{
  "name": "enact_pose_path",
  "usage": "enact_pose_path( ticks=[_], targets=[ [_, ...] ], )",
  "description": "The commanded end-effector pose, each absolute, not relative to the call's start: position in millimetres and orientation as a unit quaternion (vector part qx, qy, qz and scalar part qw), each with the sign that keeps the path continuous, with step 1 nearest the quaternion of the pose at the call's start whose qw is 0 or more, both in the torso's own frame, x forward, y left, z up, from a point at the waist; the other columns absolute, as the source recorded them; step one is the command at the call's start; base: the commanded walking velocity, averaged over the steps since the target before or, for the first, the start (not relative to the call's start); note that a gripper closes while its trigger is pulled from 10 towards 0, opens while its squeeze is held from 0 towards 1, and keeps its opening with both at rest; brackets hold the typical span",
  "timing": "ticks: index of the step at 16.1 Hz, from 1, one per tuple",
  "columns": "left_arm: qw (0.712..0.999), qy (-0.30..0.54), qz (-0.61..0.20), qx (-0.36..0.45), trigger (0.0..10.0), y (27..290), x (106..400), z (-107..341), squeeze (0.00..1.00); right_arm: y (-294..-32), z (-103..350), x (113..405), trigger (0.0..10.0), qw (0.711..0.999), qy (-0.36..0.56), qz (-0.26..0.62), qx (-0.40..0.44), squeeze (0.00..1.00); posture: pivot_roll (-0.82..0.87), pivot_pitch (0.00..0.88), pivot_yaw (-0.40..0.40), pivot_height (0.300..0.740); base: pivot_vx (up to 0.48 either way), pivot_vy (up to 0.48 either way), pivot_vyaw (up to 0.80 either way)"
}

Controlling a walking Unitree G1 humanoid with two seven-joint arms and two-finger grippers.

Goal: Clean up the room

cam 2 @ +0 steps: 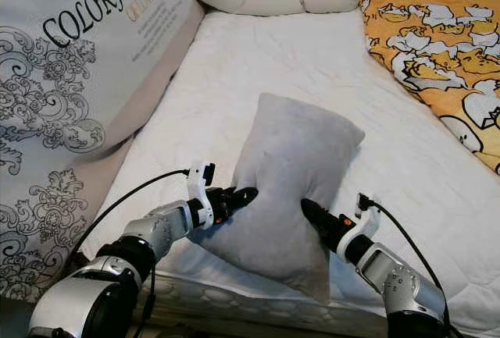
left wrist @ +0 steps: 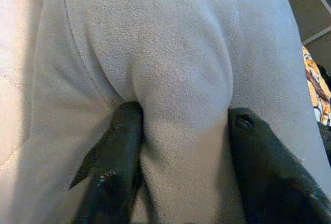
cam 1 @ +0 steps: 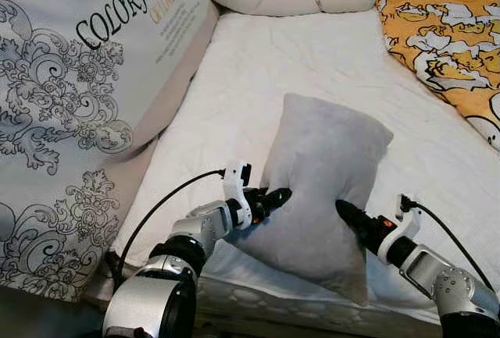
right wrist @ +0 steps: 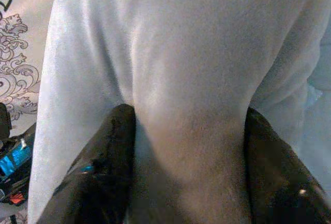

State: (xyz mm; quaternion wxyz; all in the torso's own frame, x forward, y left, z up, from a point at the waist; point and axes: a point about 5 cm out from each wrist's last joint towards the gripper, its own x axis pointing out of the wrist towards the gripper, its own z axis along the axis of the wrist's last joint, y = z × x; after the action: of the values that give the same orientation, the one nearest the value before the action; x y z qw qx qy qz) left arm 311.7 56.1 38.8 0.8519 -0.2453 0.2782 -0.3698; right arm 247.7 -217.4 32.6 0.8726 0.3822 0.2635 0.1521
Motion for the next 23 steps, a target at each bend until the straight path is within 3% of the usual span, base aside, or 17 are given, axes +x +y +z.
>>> enact_pose_path(
  ticks=[1,13,17,23],
  targets=[
    [0.841,0.292,-0.387,-0.238,0.0,48.6,304.2,33.3,0.00,-203.7,31.2,250.1,0.0,0.864,0.274,0.174,0.386,0.00,-0.05,0.000,0.085,0.740,0.000,0.000,0.00],
    [0.847,0.251,-0.385,-0.265,0.0,55.6,312.1,46.2,0.00,-189.2,49.4,260.8,0.0,0.882,0.212,0.189,0.375,0.00,-0.05,0.000,0.084,0.740,0.000,0.000,0.00],
    [0.848,0.195,-0.425,-0.248,0.0,54.7,316.6,70.4,0.00,-180.9,80.7,270.9,0.0,0.890,0.158,0.216,0.369,0.00,-0.05,0.000,0.076,0.740,0.000,0.000,0.00],
    [0.872,0.048,-0.432,-0.225,0.0,62.9,329.4,145.5,0.00,-173.5,126.5,290.5,0.0,0.912,0.081,0.228,0.330,0.00,-0.03,0.000,0.072,0.740,0.000,0.000,0.00]
  ],
)
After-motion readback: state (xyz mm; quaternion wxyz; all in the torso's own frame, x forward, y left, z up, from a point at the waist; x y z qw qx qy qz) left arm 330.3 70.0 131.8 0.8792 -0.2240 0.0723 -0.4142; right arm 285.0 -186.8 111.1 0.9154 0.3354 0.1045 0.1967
